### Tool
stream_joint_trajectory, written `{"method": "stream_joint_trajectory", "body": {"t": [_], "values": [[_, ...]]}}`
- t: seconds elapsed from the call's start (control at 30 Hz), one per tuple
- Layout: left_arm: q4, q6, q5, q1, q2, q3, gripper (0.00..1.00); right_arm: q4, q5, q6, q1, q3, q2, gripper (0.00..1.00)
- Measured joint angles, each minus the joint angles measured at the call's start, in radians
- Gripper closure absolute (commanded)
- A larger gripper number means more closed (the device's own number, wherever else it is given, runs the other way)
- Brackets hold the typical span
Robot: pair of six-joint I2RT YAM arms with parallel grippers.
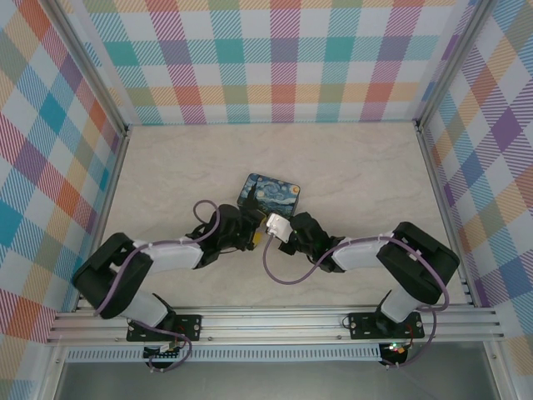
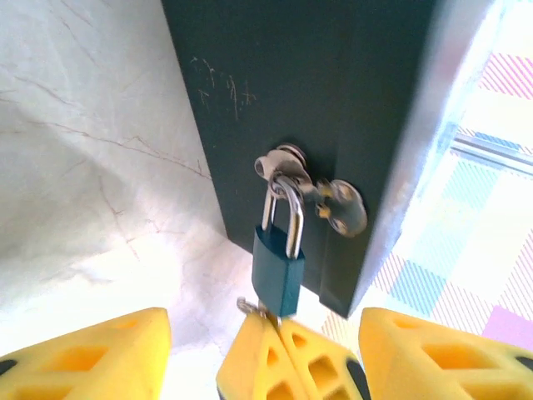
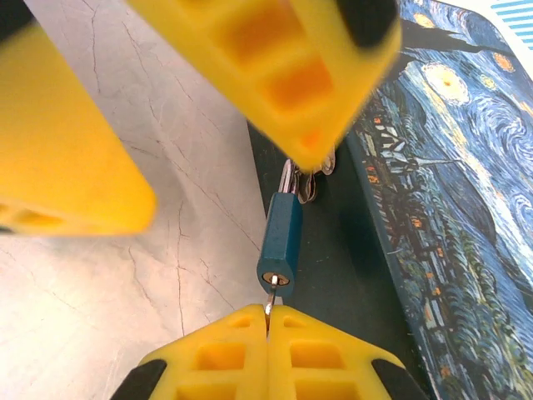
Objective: Unlock the padlock with the key
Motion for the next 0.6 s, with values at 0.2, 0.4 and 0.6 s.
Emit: {"method": "stream_joint_trajectory", "body": {"t": [0.2, 0.4, 0.6], "values": [[-0.197, 0.077, -0.024, 0.032, -0.192, -0.022, 0.25, 0.002, 0.005, 0.005, 0.0, 0.0, 0.0, 1.0], [-0.43, 0.274, 0.003, 0.251, -0.306, 0.031, 0.16, 0.003, 0.008, 0.032, 0.0, 0.0, 0.008, 1.0], [-0.527, 0.439, 0.05, 0.415, -0.273, 0.154, 0.07, 0.002, 0.016, 0.053, 0.0, 0.0, 0.01, 1.0]]}}
